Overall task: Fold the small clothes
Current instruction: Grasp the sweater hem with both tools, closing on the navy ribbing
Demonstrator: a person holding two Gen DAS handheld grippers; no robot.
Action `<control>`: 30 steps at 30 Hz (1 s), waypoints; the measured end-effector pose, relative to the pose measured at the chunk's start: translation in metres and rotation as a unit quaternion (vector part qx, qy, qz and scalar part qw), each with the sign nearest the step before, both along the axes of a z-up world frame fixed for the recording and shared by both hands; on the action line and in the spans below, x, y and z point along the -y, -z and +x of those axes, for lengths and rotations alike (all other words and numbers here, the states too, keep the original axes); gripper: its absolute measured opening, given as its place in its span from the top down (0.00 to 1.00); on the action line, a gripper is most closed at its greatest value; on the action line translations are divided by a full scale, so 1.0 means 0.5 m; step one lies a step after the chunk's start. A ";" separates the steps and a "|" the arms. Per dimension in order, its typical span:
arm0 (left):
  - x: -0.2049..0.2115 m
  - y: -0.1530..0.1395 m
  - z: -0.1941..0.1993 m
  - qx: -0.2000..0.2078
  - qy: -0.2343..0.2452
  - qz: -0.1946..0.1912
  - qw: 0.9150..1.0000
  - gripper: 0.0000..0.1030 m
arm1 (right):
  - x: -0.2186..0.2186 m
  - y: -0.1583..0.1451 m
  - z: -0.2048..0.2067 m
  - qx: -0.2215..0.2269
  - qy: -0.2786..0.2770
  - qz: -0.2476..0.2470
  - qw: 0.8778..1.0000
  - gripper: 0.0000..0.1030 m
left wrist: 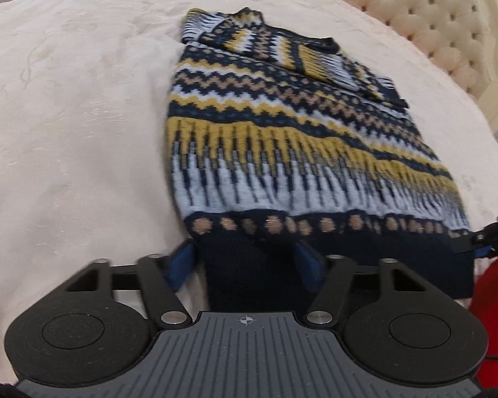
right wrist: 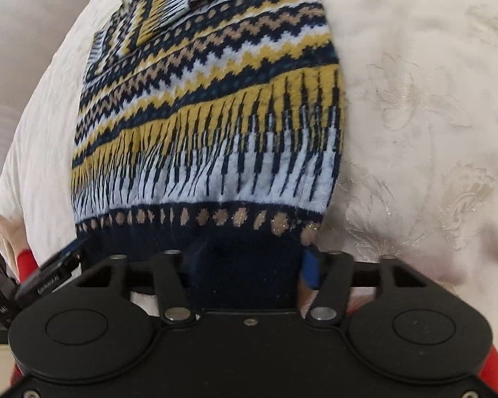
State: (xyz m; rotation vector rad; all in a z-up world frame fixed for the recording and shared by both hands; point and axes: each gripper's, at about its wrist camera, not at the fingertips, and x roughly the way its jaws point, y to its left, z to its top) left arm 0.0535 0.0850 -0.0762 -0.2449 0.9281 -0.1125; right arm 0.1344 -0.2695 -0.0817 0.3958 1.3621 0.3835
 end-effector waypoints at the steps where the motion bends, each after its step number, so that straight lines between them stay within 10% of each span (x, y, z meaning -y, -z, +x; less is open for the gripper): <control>1: 0.001 -0.001 0.000 0.002 0.001 -0.003 1.000 0.66 | -0.001 0.000 -0.001 0.006 -0.003 0.001 1.000 0.60; 3: -0.005 -0.004 -0.004 0.013 -0.002 -0.026 1.000 0.86 | -0.002 -0.004 -0.004 0.021 -0.004 0.002 1.000 0.86; 17: -0.017 -0.138 0.015 0.141 -0.017 -0.050 0.989 0.89 | 0.056 -0.103 -0.024 0.222 0.062 0.138 0.963 0.87; 30: -0.030 -0.248 0.165 0.220 -0.018 -0.031 0.975 0.89 | 0.061 -0.186 0.093 0.316 0.117 0.180 0.924 0.87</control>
